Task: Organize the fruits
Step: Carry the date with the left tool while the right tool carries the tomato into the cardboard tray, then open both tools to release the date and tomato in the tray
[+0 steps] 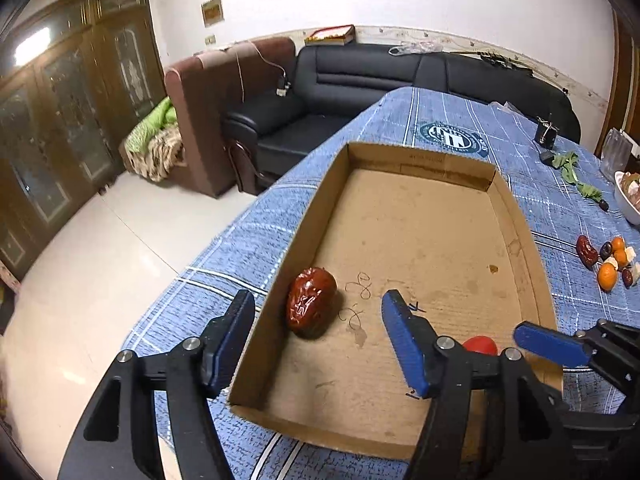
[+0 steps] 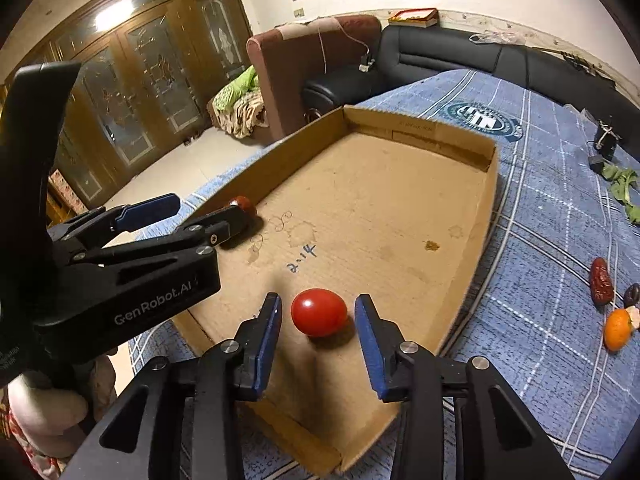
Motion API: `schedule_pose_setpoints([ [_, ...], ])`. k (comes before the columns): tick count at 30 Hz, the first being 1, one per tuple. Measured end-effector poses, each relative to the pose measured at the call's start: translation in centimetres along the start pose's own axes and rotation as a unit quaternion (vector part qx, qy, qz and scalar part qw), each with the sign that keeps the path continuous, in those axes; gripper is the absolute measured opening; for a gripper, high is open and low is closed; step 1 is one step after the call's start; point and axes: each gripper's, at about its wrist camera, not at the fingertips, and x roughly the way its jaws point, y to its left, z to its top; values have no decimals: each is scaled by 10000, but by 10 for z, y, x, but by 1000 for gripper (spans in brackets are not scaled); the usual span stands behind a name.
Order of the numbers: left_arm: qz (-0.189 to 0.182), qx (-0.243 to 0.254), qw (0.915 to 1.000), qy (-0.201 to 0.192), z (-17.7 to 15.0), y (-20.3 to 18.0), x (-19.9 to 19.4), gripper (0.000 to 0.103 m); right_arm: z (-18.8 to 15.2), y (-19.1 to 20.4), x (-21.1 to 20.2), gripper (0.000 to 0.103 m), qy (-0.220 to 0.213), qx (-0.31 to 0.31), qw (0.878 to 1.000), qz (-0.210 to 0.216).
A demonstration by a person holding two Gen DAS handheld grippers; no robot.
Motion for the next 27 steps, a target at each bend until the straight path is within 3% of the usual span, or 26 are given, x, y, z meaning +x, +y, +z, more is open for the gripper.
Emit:
schedule_pose_setpoints([
  [12, 124, 313, 9990, -280, 2, -24, -26, 71, -8, -24, -38, 48, -388, 288, 9988, -70],
  [21, 45, 623, 9973, -394, 4, -52, -40, 72, -26, -64, -62, 49, -529, 717, 9957, -253],
  [25, -333, 681, 9967, -295, 6, -67, -43, 72, -38, -92, -77, 49, -594, 978, 9927, -392],
  [27, -888, 688, 9936, -141, 7, -79, -46, 72, -49, -111, -91, 49, -676, 1120, 9895, -622],
])
